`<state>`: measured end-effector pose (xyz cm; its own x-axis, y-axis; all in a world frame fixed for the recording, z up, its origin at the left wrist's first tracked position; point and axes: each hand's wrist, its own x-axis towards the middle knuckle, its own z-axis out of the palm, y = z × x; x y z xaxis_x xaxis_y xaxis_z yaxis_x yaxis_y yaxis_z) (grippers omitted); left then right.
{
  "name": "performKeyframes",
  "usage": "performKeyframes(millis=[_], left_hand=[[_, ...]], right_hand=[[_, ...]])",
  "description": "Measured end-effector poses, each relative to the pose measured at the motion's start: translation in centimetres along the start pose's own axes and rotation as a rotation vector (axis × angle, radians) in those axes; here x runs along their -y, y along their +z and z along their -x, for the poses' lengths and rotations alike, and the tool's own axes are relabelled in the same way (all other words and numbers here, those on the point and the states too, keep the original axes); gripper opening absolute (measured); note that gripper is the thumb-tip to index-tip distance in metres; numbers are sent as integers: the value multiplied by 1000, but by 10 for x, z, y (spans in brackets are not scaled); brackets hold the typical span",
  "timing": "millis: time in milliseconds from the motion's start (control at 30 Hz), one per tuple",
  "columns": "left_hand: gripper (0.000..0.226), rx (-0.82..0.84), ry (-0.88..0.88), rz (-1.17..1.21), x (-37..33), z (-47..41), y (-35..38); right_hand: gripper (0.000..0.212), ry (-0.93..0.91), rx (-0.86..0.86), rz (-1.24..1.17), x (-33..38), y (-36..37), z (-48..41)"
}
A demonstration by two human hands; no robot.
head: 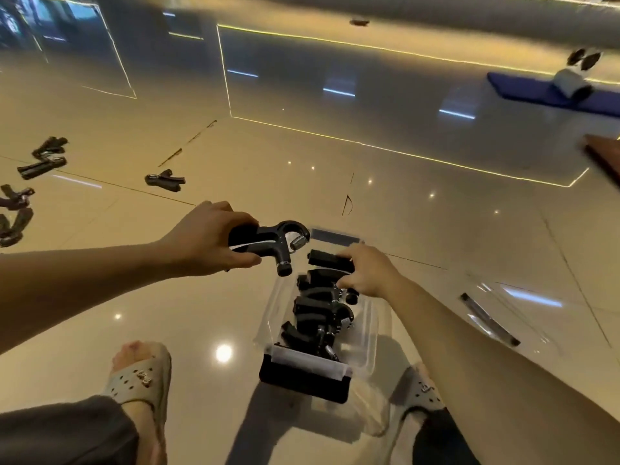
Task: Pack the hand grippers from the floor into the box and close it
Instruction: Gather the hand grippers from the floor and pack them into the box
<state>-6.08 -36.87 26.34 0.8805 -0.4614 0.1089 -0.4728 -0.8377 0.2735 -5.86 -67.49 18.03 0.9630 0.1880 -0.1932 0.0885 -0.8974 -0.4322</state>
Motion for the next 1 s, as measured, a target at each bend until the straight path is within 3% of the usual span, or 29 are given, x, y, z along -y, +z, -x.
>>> performKeyframes(millis=[333,533,1000], left_hand=[[74,77,25,52,50,-52,54],[58,51,10,124,65,-78,66],[68,75,-28,212,90,-104,85]], right_hand=[[31,-74,70,286,-30,82,-94],[34,-44,107,289,-51,105,-109],[29,-11,147,344,-59,115,-120]])
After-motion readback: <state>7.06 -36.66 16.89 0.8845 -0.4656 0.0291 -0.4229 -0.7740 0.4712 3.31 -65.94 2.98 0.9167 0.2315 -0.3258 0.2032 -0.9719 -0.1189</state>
